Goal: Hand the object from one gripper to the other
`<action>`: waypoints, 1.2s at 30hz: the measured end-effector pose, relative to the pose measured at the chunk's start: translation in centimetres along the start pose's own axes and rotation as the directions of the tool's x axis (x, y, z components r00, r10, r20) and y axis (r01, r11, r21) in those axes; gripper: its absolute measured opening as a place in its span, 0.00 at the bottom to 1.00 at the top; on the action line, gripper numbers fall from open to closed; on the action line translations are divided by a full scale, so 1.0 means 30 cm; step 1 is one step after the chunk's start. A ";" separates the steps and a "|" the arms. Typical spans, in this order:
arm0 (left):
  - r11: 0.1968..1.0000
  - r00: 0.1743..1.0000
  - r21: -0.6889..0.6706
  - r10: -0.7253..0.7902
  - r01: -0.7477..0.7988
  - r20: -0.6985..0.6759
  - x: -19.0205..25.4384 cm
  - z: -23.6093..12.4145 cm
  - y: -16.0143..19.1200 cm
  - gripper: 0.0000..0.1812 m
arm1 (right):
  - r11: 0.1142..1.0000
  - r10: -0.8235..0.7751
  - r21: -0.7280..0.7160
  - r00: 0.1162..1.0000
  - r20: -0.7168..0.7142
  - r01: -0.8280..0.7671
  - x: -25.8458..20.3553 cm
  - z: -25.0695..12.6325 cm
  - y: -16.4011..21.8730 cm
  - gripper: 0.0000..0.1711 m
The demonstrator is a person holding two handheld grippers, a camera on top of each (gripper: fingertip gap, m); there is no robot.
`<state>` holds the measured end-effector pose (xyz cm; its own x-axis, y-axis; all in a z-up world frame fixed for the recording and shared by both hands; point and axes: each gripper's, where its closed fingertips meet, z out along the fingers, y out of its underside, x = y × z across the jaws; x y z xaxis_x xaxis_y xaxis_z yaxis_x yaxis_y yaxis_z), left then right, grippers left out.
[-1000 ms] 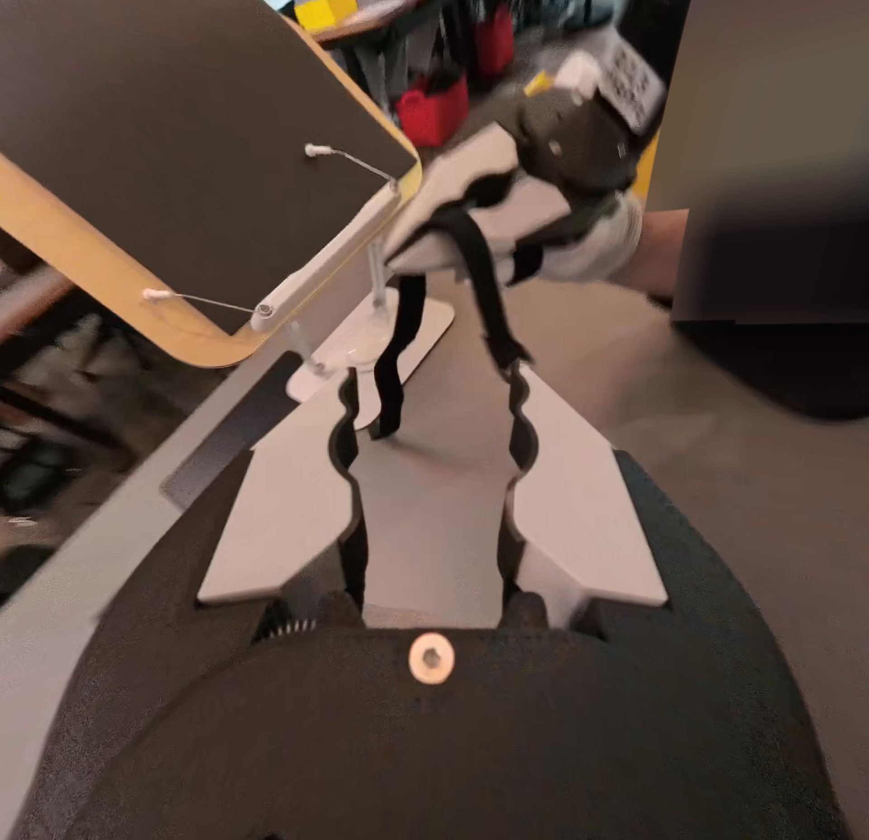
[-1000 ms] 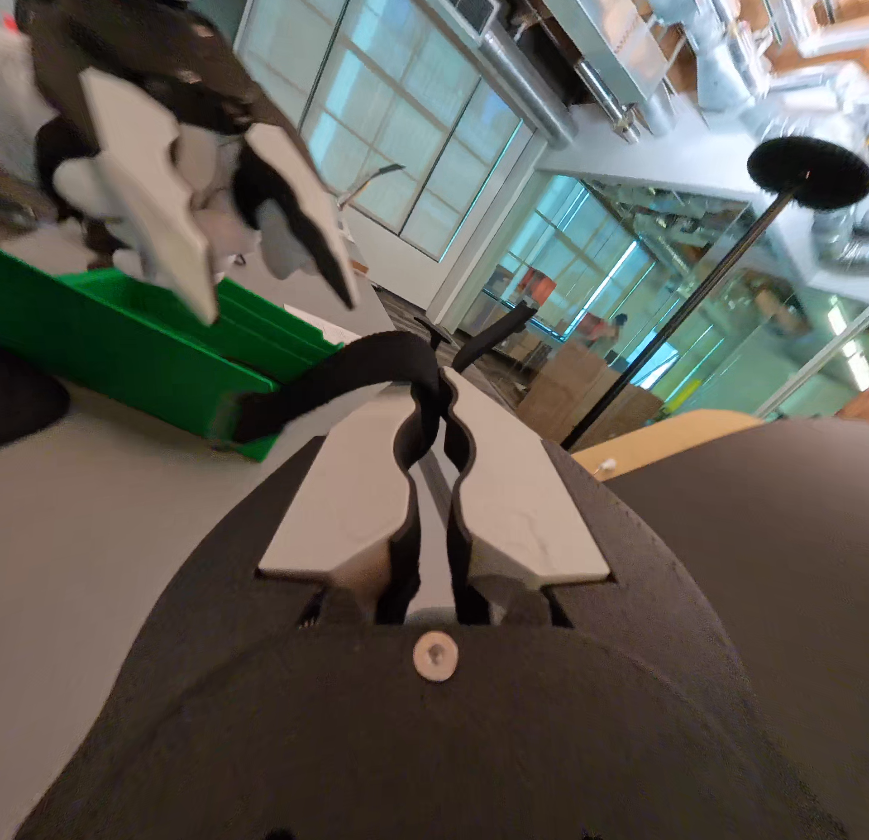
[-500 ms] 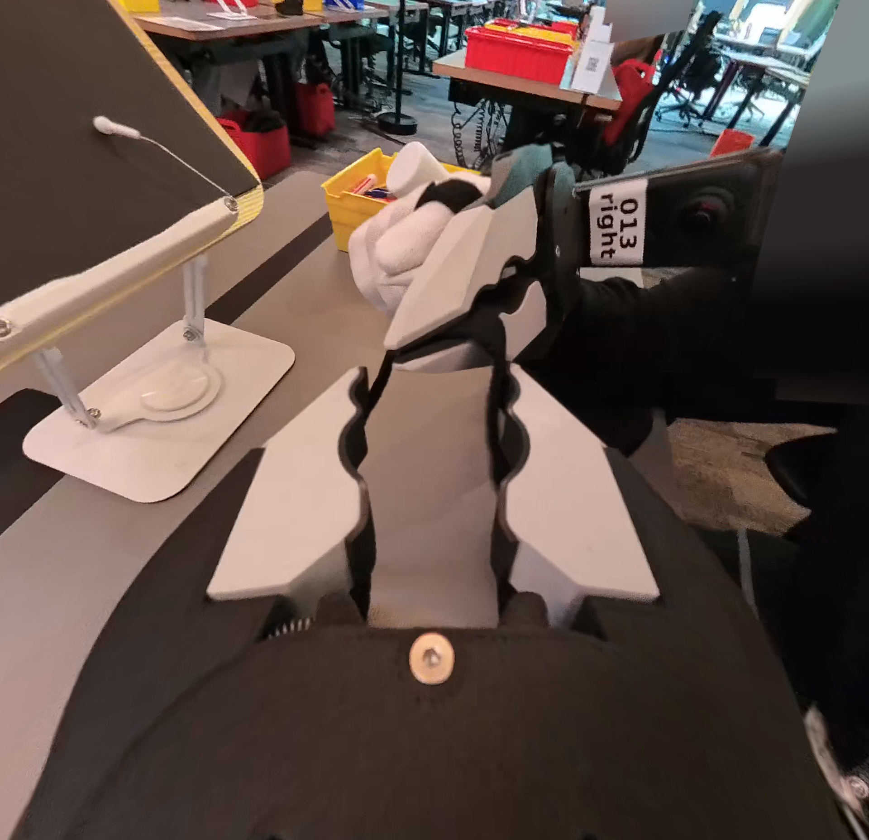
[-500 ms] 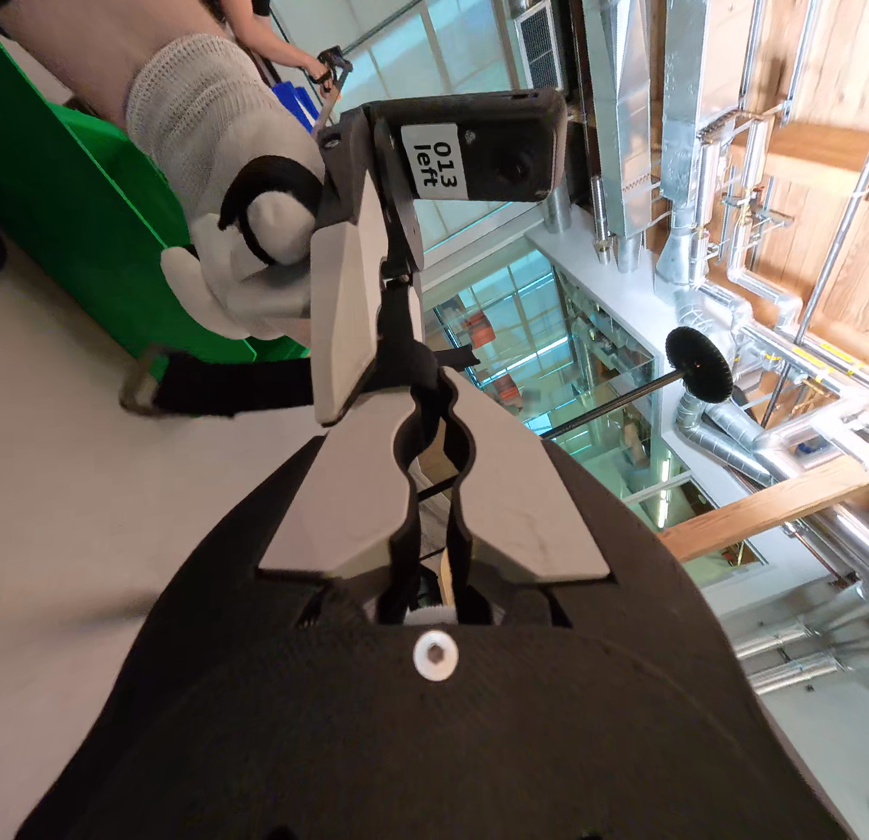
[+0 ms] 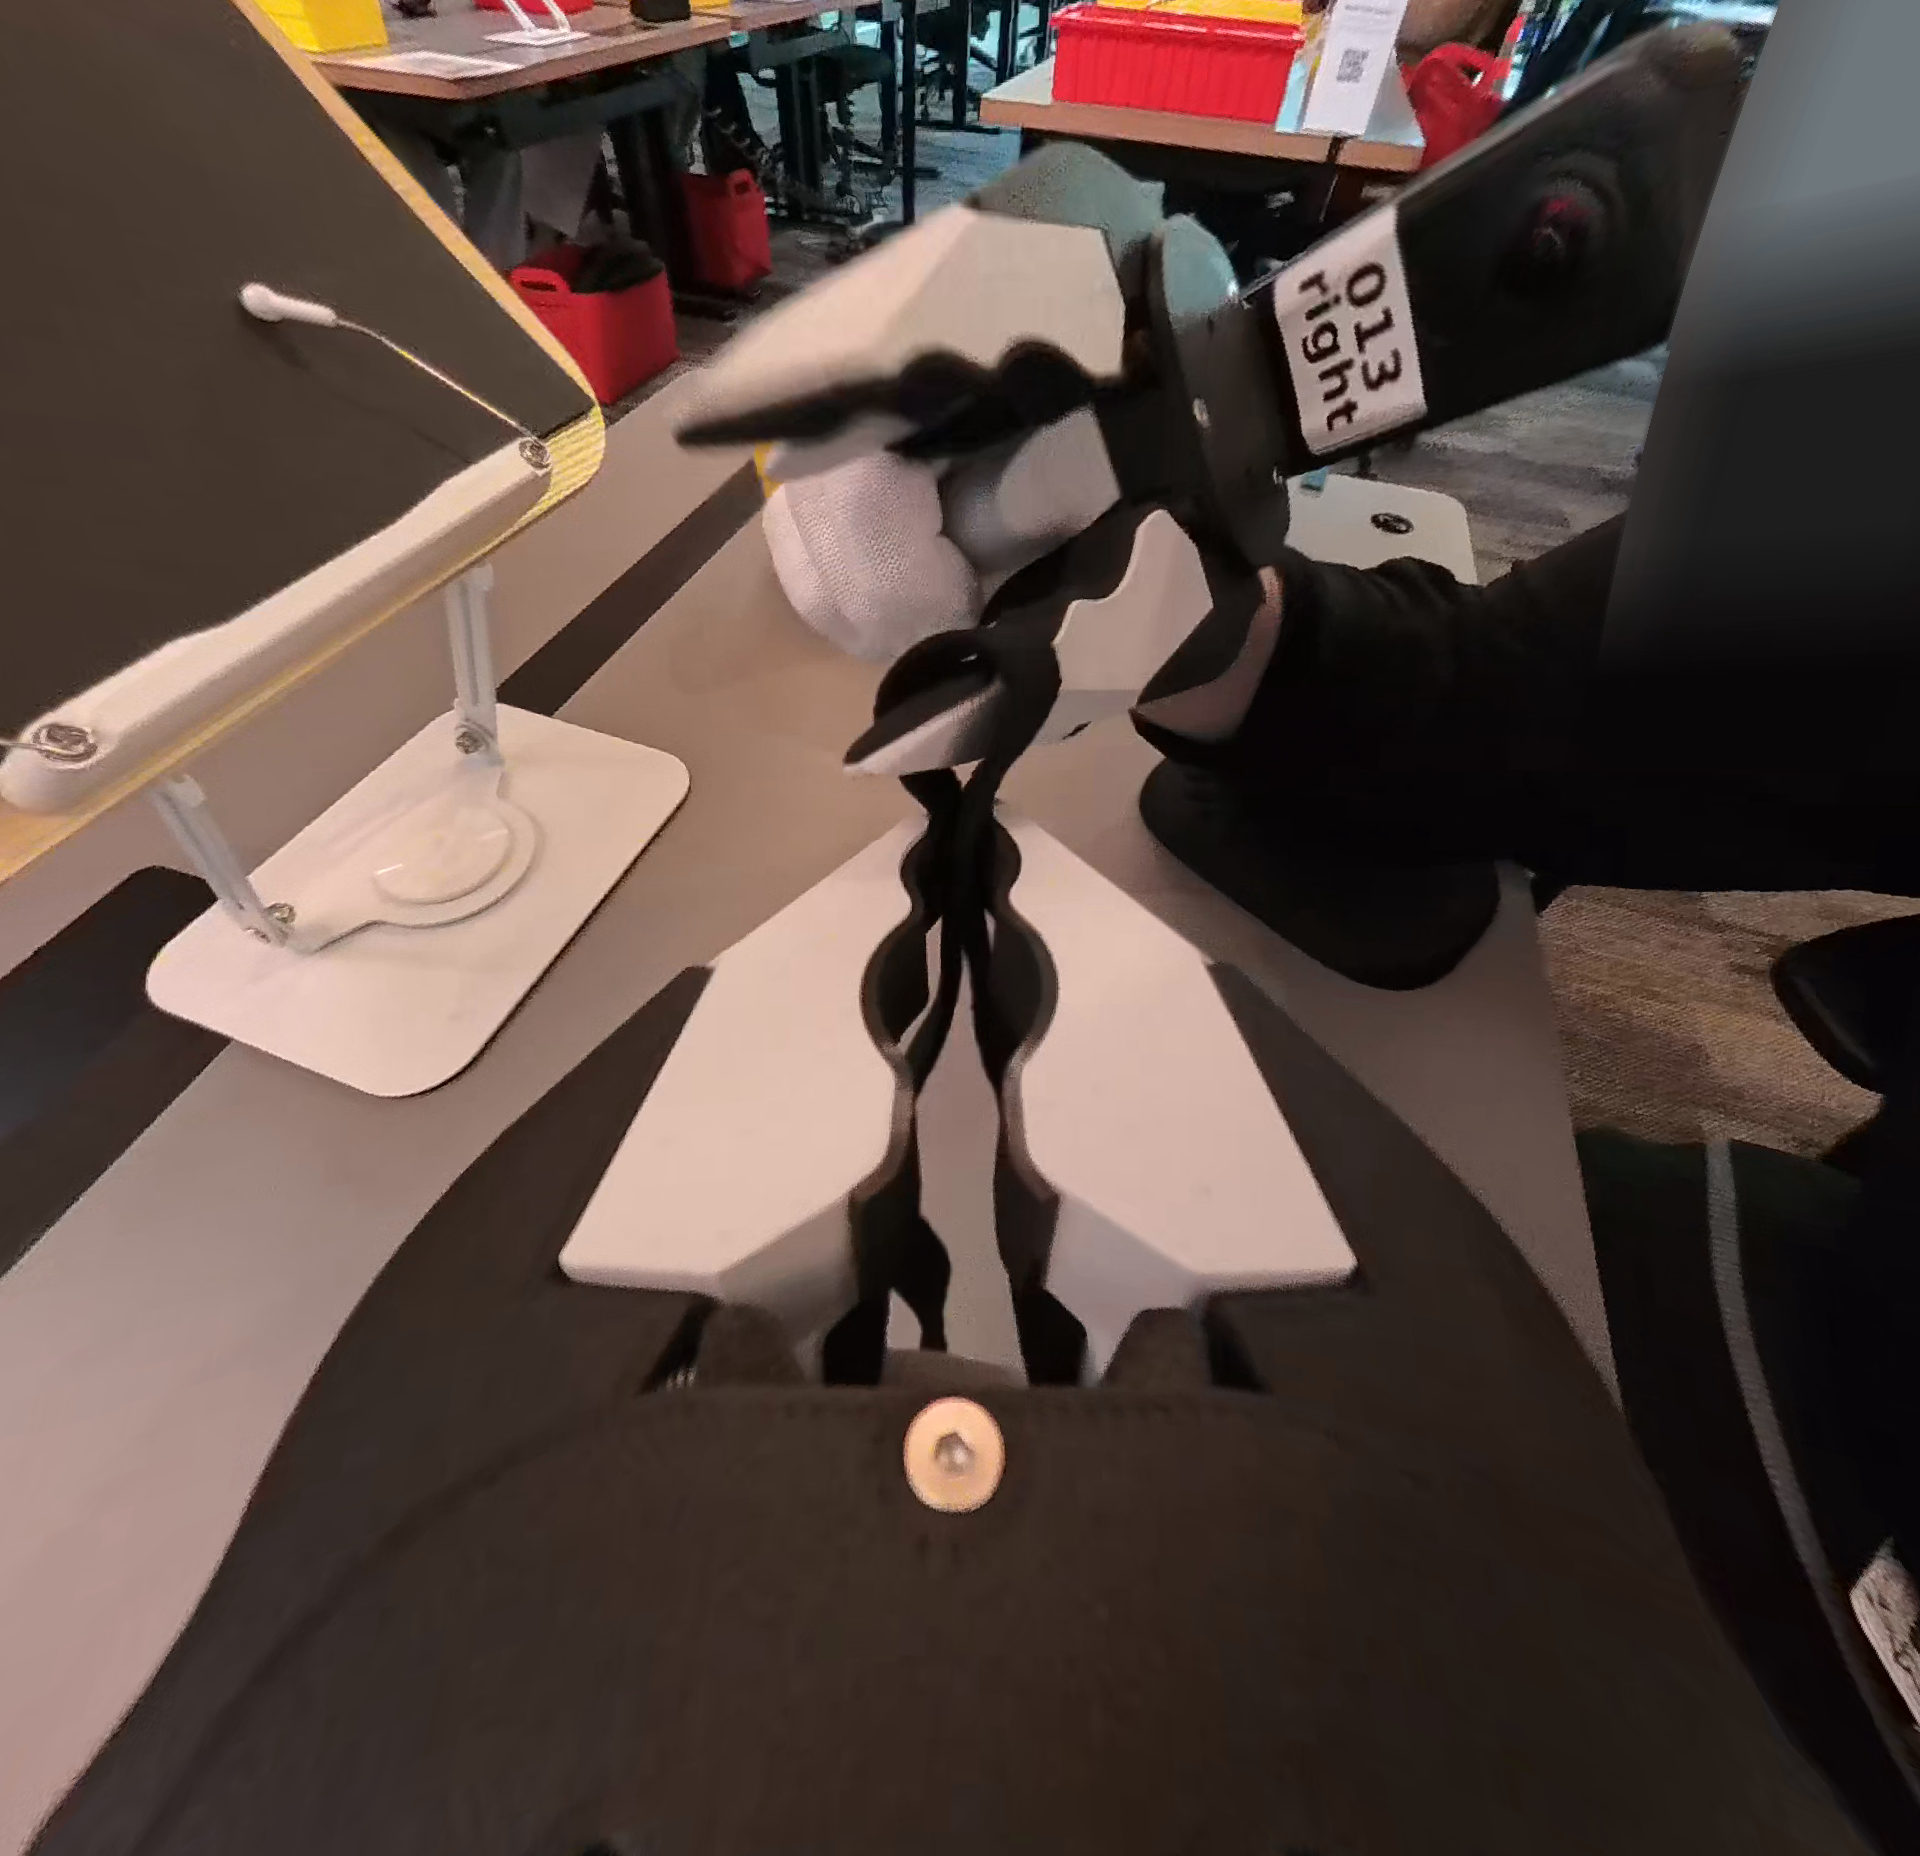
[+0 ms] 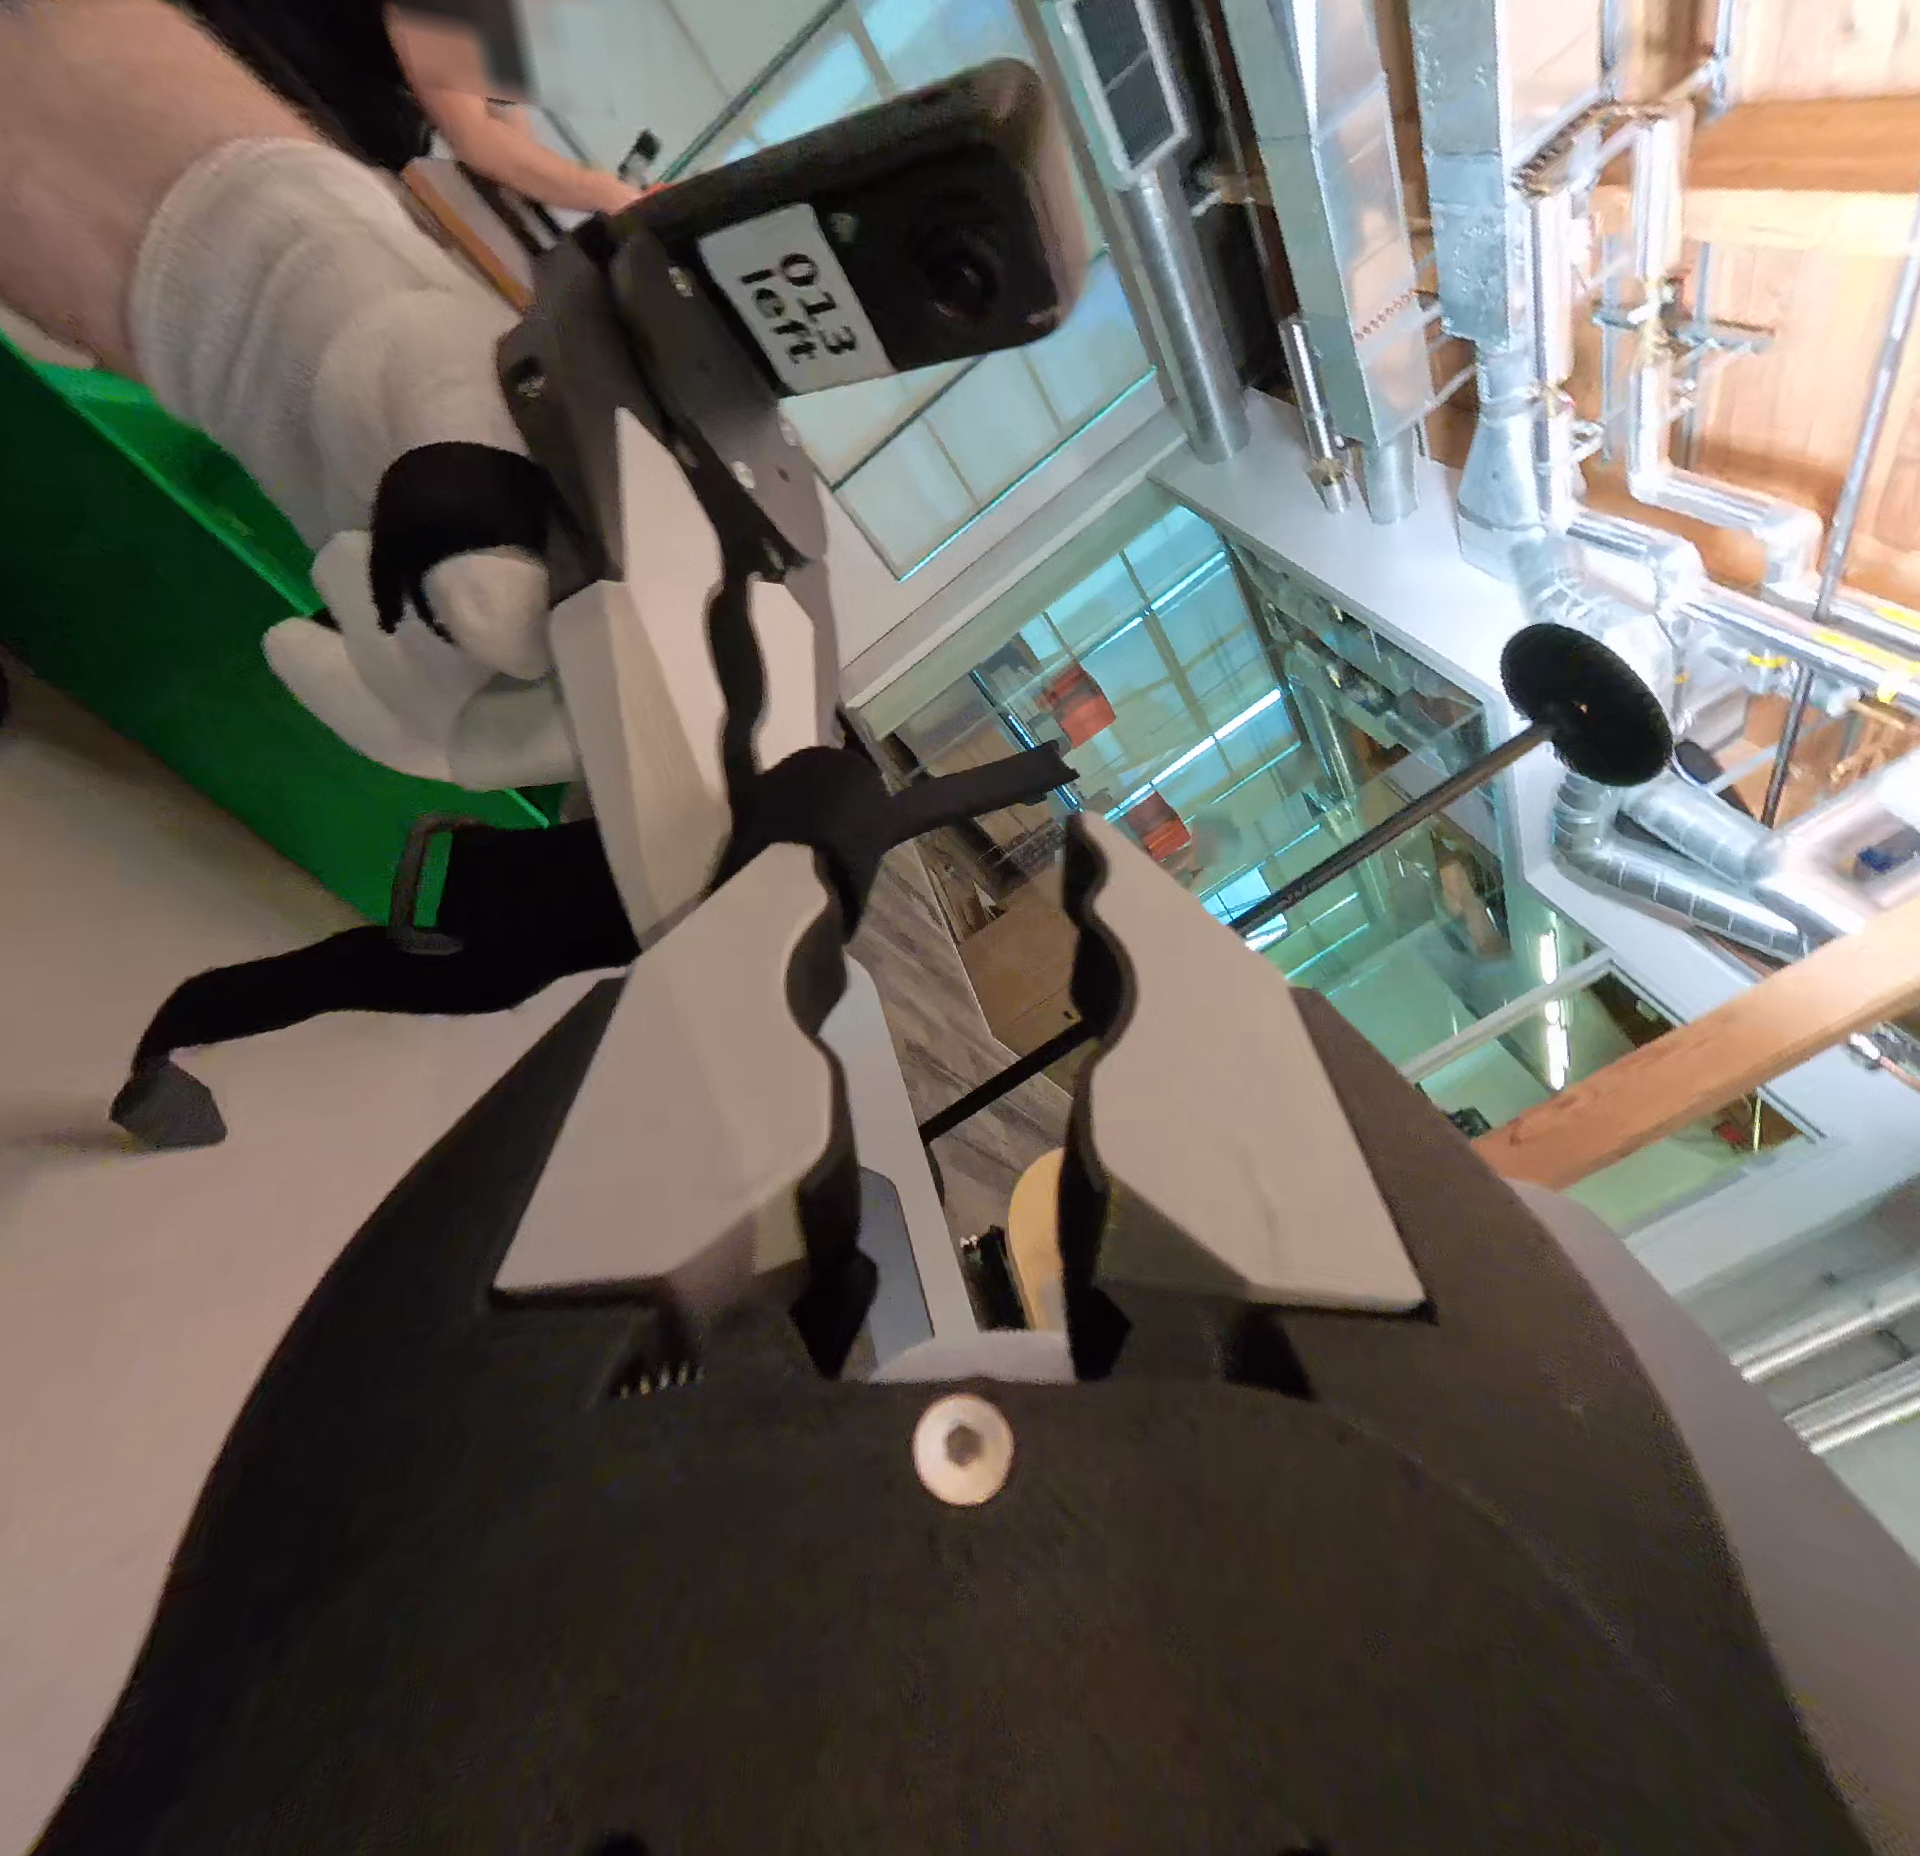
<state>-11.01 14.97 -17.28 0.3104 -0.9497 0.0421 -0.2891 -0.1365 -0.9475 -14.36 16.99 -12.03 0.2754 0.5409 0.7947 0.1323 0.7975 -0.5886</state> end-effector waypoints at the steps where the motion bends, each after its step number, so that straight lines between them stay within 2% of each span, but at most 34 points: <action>1: 1.000 1.000 0.001 0.008 -0.008 0.014 -0.005 -0.002 -0.006 0.01 | 0.999 0.031 0.008 0.999 -0.020 -0.031 0.018 -0.002 0.000 0.27; 4: 0.999 0.998 -0.035 0.028 -0.025 0.064 -0.027 -0.006 -0.010 0.01 | 0.997 0.079 -0.015 0.990 -0.115 -0.082 0.081 -0.005 0.023 0.46; 6: 0.999 0.996 -0.043 0.023 -0.020 0.083 -0.041 -0.010 -0.017 0.01 | 0.998 0.040 -0.037 0.982 -0.186 -0.048 0.116 -0.011 0.026 0.53; 8: 0.996 0.994 -0.083 0.041 -0.033 0.100 -0.055 -0.014 -0.009 0.01 | 0.997 -0.056 -0.066 0.981 -0.188 0.044 0.104 -0.008 0.020 0.49; 11: 0.988 0.996 -0.150 0.057 -0.046 0.073 -0.045 -0.015 0.020 0.01 | 0.985 -0.156 -0.087 0.985 -0.078 0.149 0.044 -0.005 0.014 0.40; 12: 0.984 0.996 -0.171 0.062 -0.051 0.059 -0.035 -0.013 0.032 0.02 | 0.981 -0.179 -0.086 0.983 -0.042 0.175 0.028 -0.009 0.011 0.39; 13: 0.981 0.997 -0.189 0.060 -0.049 0.050 -0.029 -0.012 0.042 0.02 | 0.979 -0.187 -0.091 0.982 -0.026 0.183 0.026 -0.012 0.011 0.43; 15: 0.987 0.999 -0.161 0.031 -0.024 0.043 -0.023 -0.014 0.023 0.02 | 0.980 -0.185 -0.079 0.982 -0.024 0.183 0.030 -0.020 0.002 0.41; 17: 0.995 0.999 -0.087 -0.037 0.039 0.031 -0.025 -0.025 -0.016 0.02 | 0.994 -0.100 -0.061 0.993 -0.069 0.096 0.061 -0.020 -0.001 0.40; 21: 0.990 0.988 0.009 -0.141 0.141 0.054 -0.062 -0.054 -0.047 0.02 | 0.976 0.200 -0.067 0.976 -0.085 -0.206 0.083 0.008 0.059 0.39; 22: 0.987 0.985 0.026 -0.160 0.159 0.067 -0.072 -0.058 -0.044 0.02 | 0.972 0.217 -0.073 0.973 -0.078 -0.223 0.080 0.011 0.070 0.41; 26: 0.943 0.954 0.210 -0.283 0.259 0.095 -0.138 -0.147 -0.097 0.01 | 0.990 0.077 -0.108 0.990 -0.117 -0.090 0.096 -0.004 0.104 0.52; 28: 0.930 0.949 0.255 -0.298 0.264 0.104 -0.150 -0.174 -0.115 0.01 | 0.990 0.097 -0.096 0.993 -0.071 -0.104 0.064 0.002 0.110 0.48; 30: 0.923 0.951 0.288 -0.294 0.254 0.101 -0.144 -0.178 -0.137 0.01 | 0.973 0.212 -0.087 0.977 -0.012 -0.212 0.024 0.020 0.120 0.46; 32: 0.915 0.957 0.326 -0.279 0.239 0.083 -0.123 -0.178 -0.174 0.01 | 0.929 0.369 -0.067 0.919 0.137 -0.363 -0.063 0.037 0.106 0.38; 34: 0.917 0.962 0.352 -0.243 0.186 0.125 -0.118 -0.175 -0.208 0.01 | 0.873 0.487 -0.108 0.836 0.254 -0.476 -0.149 0.054 0.108 0.35; 36: 0.913 0.967 0.361 -0.238 0.191 0.091 -0.088 -0.155 -0.238 0.01 | 0.842 0.536 -0.121 0.784 0.315 -0.527 -0.207 0.066 0.104 0.36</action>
<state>-13.98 17.15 -9.15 0.4512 -0.8602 0.2378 0.1226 -0.2042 -0.9712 -17.52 16.66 -18.51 -0.0129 0.9351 0.3542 0.0813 0.3541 -0.9317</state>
